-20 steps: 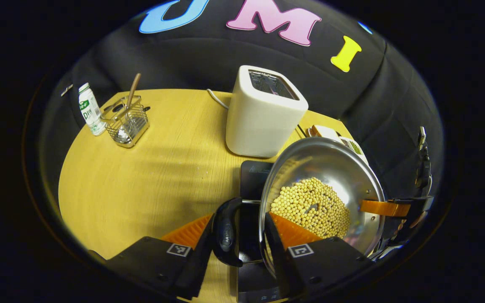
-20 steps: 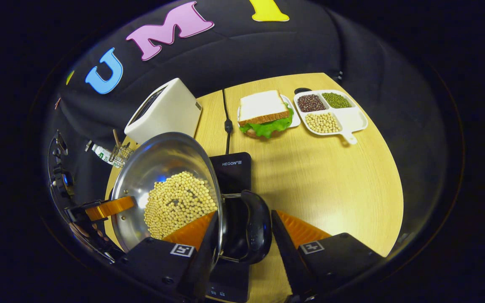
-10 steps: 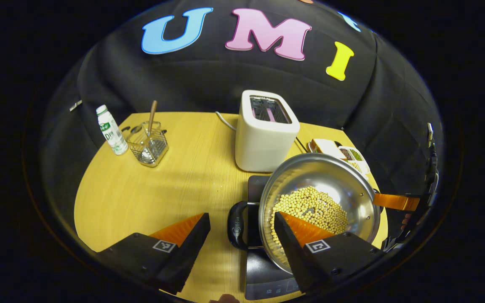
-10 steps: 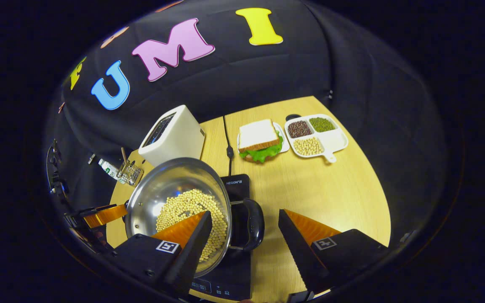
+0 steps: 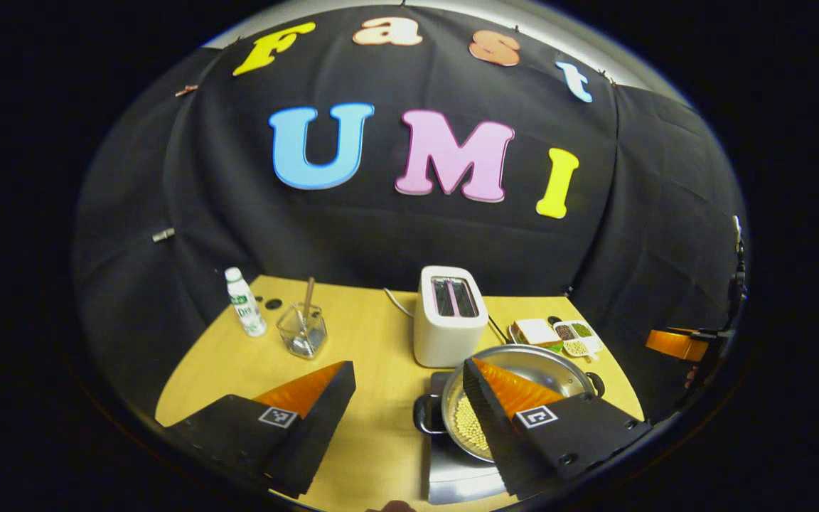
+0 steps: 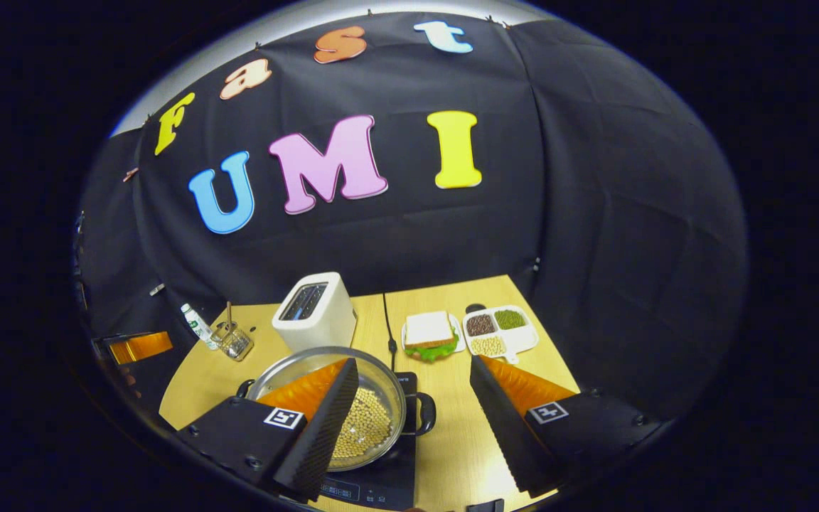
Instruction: First push the handle of the pot to place it horizontally, then grasp the pot with both hands and set it on the induction cooktop.
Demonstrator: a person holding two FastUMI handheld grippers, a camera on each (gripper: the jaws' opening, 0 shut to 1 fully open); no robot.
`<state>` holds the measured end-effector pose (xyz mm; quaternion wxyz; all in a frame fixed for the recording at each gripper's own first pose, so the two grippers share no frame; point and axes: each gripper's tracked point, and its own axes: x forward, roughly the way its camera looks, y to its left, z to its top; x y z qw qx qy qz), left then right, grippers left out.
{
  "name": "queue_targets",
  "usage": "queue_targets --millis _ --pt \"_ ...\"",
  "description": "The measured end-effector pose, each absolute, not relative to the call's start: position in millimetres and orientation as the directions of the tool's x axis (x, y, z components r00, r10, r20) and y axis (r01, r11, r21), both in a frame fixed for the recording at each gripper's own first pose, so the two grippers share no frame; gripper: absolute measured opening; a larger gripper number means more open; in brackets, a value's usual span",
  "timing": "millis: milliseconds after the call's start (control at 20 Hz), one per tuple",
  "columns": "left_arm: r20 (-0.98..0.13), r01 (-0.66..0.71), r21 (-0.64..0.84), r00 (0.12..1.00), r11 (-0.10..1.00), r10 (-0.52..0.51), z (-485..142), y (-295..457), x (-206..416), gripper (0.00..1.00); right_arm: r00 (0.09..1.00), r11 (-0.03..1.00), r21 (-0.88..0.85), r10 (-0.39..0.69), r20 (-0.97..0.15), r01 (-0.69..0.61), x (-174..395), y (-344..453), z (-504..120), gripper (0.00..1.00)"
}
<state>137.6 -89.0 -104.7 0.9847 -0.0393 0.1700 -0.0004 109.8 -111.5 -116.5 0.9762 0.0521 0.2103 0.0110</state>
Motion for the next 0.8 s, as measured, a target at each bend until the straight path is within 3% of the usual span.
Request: queue_targets --millis 550,800 --pt "-0.05 -0.066 -0.037 0.997 0.997 0.065 31.6 -19.9 33.1 0.95 0.996 0.999 0.022 -0.029 -0.085 0.031 29.2 -76.7 22.9 0.98" --pt "0.024 -0.1 -0.008 0.995 0.995 0.1 52.2 0.3 -11.0 0.95 0.997 0.997 0.028 -0.074 0.02 0.073 -6.0 -69.5 59.8 0.98"
